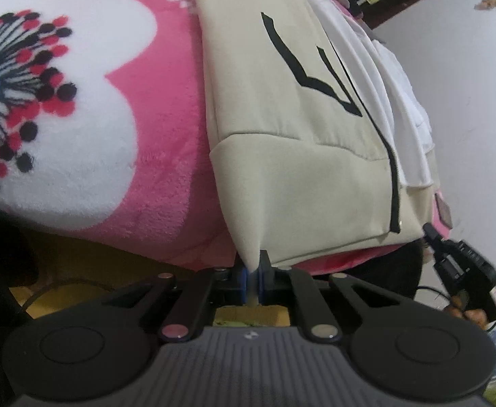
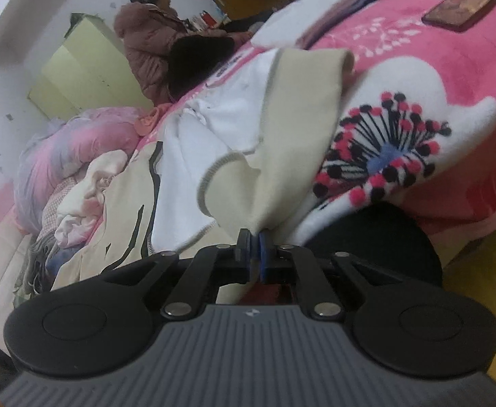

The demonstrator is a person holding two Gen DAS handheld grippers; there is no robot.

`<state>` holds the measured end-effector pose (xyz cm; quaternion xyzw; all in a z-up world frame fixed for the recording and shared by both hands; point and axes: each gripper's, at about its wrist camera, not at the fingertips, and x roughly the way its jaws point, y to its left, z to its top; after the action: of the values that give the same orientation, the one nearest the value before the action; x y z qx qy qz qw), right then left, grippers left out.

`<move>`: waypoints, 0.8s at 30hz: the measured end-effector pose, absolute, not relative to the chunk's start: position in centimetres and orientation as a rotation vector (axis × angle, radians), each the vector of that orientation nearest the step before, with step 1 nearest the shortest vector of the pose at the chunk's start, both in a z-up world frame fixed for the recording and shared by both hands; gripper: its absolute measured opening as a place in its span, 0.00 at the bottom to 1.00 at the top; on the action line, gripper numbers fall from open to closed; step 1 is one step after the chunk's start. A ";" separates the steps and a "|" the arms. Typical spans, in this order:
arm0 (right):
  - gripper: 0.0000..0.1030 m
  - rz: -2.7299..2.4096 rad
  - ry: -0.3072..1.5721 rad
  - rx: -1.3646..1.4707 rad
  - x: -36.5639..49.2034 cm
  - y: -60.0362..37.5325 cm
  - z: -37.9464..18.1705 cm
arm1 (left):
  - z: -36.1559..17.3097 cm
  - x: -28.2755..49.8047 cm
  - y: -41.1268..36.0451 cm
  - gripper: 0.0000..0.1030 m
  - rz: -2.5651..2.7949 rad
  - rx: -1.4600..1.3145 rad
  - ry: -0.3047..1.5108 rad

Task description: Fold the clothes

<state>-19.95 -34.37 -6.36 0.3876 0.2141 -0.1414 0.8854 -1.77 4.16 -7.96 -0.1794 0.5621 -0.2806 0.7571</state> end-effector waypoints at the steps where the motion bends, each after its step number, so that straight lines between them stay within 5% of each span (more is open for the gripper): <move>1: 0.08 -0.298 0.444 0.793 -20.1 -34.3 -6.0 | -7.9 -1.8 4.2 0.08 -0.615 -0.382 1.226; 5: 0.18 -0.355 0.434 0.683 -21.3 -34.2 -4.4 | -7.8 -2.0 4.9 0.35 -0.610 -0.363 1.243; 8: 0.21 -0.416 0.406 0.596 -22.1 -34.6 -2.7 | -7.4 -1.6 6.9 0.46 -0.591 -0.457 1.255; 17: 0.24 -0.248 0.372 0.475 -13.8 -34.5 3.6 | -3.1 1.7 10.6 0.66 -0.620 -0.524 1.057; 24: 0.27 0.064 0.509 0.609 1.7 -33.9 6.0 | -1.5 6.6 8.5 0.68 -0.651 -0.442 0.852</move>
<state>1.68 -33.87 6.00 0.2964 0.2479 0.0312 0.9218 6.56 8.53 -1.52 -0.2087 0.4027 -0.3076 0.8365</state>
